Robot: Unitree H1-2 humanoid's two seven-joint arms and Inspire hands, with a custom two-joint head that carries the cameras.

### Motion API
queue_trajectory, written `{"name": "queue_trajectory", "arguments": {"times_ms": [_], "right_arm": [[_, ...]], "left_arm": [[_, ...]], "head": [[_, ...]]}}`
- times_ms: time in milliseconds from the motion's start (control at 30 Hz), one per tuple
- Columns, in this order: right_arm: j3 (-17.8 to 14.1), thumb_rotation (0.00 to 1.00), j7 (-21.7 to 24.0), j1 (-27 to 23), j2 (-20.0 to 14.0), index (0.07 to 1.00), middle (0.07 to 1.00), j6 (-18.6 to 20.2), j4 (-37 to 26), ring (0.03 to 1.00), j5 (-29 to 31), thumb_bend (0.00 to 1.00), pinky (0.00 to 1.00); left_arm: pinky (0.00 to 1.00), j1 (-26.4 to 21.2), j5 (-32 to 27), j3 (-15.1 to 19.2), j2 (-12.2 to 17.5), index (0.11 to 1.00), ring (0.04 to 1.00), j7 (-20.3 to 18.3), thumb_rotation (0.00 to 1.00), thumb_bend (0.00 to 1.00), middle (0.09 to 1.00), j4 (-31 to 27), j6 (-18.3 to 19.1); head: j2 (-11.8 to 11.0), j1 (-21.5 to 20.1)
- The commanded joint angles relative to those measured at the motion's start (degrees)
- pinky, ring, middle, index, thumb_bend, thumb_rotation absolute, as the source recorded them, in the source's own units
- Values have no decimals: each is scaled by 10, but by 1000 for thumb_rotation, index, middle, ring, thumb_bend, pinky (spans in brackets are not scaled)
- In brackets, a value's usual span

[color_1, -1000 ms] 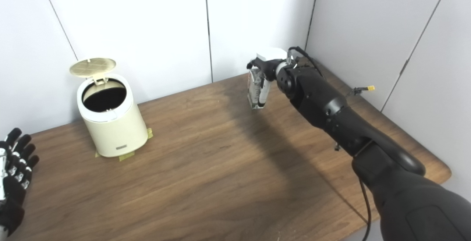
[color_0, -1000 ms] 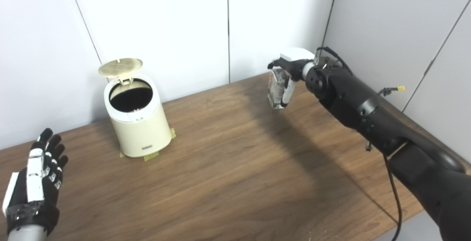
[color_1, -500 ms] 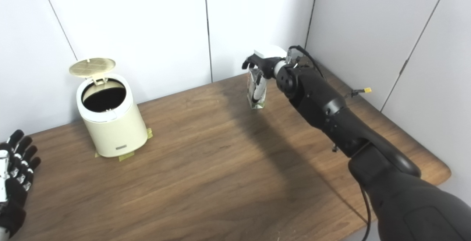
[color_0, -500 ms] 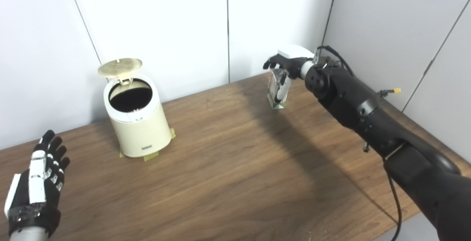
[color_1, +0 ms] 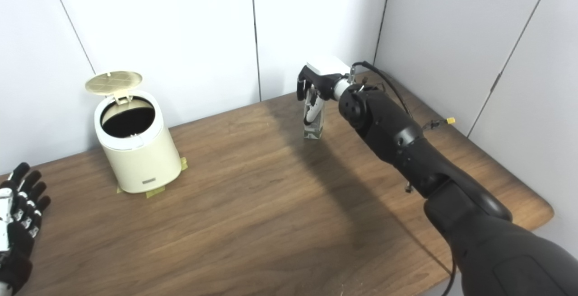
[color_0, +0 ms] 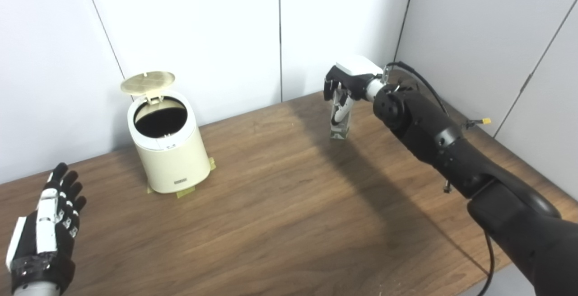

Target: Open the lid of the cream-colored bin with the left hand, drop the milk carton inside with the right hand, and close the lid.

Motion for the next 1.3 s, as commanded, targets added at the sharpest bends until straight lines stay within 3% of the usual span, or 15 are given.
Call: {"name": "queue_trajectory", "arguments": {"times_ms": [0, 233, 500, 633, 767, 900, 1033, 1267], "right_arm": [[-9, 0, -10, -12, -17, 453, 525, -13, 1, 459, 1, 518, 502], [-9, 0, -8, -8, -19, 465, 519, -19, 5, 444, 4, 519, 491], [-35, 0, -20, 6, -13, 494, 510, -33, -137, 411, 4, 518, 478], [-49, 0, -18, 8, 14, 499, 515, -18, -220, 414, 1, 517, 446], [-47, 0, -32, -5, 50, 513, 507, -38, -276, 393, -13, 516, 388], [-37, 0, -10, -31, 84, 501, 522, -43, -321, 389, -13, 515, 387], [-25, 0, 9, -61, 110, 504, 522, -47, -331, 386, -21, 515, 385], [-17, 0, -9, -96, 151, 505, 520, -111, -297, 385, -7, 515, 367]], "left_arm": [[1000, -23, 4, 0, 7, 1000, 1000, 4, 1000, 214, 990, -25, -7], [1000, -20, 2, 1, 3, 991, 1000, 12, 1000, 212, 978, -29, -1], [1000, -15, -9, 1, 0, 1000, 1000, 13, 1000, 178, 986, -22, -10], [1000, -11, -5, -4, 2, 1000, 1000, 8, 1000, 185, 984, -12, -23], [1000, -7, -8, -10, 2, 999, 1000, 1, 924, 243, 988, -1, -37], [1000, -6, 6, -19, -4, 980, 1000, 7, 894, 296, 976, 2, -32], [1000, -5, 18, -30, -12, 966, 1000, 12, 880, 332, 973, 1, -27], [1000, 2, 41, -46, -30, 953, 980, 25, 859, 358, 960, 0, -26]], "head": [[1, 0], [3, 10], [10, 51], [11, 69], [12, 103], [11, 150], [8, 183], [4, 236]]}}
